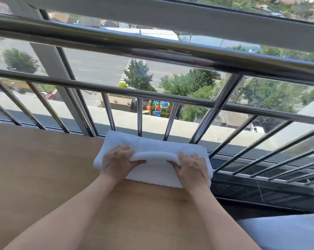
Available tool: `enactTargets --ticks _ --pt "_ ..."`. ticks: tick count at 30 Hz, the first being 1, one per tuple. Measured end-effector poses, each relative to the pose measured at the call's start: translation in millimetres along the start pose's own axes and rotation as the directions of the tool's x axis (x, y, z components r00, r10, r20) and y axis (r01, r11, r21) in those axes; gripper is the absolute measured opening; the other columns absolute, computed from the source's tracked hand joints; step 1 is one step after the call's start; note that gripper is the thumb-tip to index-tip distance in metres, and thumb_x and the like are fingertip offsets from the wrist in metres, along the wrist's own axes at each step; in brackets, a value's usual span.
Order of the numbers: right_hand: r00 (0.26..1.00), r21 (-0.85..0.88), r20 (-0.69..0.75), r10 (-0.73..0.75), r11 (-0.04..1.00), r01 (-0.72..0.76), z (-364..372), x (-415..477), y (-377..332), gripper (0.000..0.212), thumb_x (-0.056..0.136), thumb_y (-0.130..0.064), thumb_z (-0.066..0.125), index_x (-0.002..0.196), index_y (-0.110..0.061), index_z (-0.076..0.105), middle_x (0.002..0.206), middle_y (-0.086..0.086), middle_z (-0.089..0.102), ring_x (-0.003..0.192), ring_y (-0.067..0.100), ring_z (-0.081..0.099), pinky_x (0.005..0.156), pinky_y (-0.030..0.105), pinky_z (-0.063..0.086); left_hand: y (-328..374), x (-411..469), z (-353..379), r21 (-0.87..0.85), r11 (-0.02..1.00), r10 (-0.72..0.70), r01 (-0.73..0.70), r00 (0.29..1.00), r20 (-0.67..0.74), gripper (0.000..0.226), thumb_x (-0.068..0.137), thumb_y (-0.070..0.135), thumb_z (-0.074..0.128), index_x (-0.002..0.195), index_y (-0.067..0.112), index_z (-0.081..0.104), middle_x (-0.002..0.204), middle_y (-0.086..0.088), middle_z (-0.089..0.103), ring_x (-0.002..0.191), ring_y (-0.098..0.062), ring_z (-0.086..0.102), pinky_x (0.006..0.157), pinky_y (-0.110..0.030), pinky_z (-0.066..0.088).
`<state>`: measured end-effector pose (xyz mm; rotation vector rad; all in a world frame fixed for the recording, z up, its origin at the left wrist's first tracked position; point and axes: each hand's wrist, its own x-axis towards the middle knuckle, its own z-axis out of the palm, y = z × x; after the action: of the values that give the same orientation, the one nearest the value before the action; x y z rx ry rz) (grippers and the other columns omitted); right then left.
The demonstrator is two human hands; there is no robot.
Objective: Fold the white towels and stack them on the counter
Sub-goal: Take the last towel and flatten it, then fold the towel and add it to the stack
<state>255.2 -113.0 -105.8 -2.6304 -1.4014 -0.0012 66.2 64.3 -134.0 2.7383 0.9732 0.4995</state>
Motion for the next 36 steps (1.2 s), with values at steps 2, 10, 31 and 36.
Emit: enactTargets --ticks 2,10,31,36 --pt "0.998 -0.052 -0.034 -0.051 0.997 0.049 -17.3 2.5 -9.3 0.063 0.092 -0.070 0.019 0.083 -0.018 0.054 0.061 -0.001 0.055 0.061 0.025 0.052 0.061 0.035 0.036 -0.8 1.8 -17.1 -0.020 0.999 -0.045 0.044 0.999 -0.011 0.049 0.079 0.073 0.055 0.064 0.026 0.056 0.068 0.012 0.054 0.065 -0.014 0.050 0.053 -0.026 0.025" --pt "0.978 -0.092 -0.199 -0.067 0.995 0.050 -84.3 -8.3 -53.6 0.060 0.091 -0.065 0.036 0.081 -0.011 0.060 0.055 0.000 0.058 0.038 0.025 0.055 0.045 0.025 0.027 -17.1 14.6 -93.7 0.010 0.996 0.093 -0.093 0.987 -0.134 0.055 0.079 0.074 0.054 0.079 0.021 0.069 0.066 0.004 0.069 0.056 -0.022 0.064 0.055 -0.026 0.031" --pt "0.940 0.110 -0.342 -0.013 0.992 0.054 -135.9 -118.0 -234.7 0.060 0.087 -0.073 0.011 0.085 -0.021 0.041 0.067 0.004 0.058 0.069 0.033 0.062 0.063 0.035 0.029 -115.9 -125.1 -258.9 -0.221 0.971 -0.124 0.086 0.979 -0.164 0.046 0.078 0.066 0.070 0.081 0.022 0.058 0.077 0.009 0.056 0.076 -0.025 0.059 0.064 -0.031 0.033" --pt "0.925 0.130 -0.378 -0.050 0.986 0.106 -134.2 -134.4 -287.3 0.071 0.087 -0.072 0.011 0.089 -0.014 0.052 0.070 0.008 0.064 0.069 0.035 0.064 0.060 0.035 0.031 -146.0 -174.4 -289.8 -0.186 0.970 -0.192 0.158 0.964 -0.182 0.050 0.078 0.068 0.069 0.089 0.019 0.065 0.086 0.004 0.067 0.082 -0.027 0.062 0.067 -0.035 0.044"
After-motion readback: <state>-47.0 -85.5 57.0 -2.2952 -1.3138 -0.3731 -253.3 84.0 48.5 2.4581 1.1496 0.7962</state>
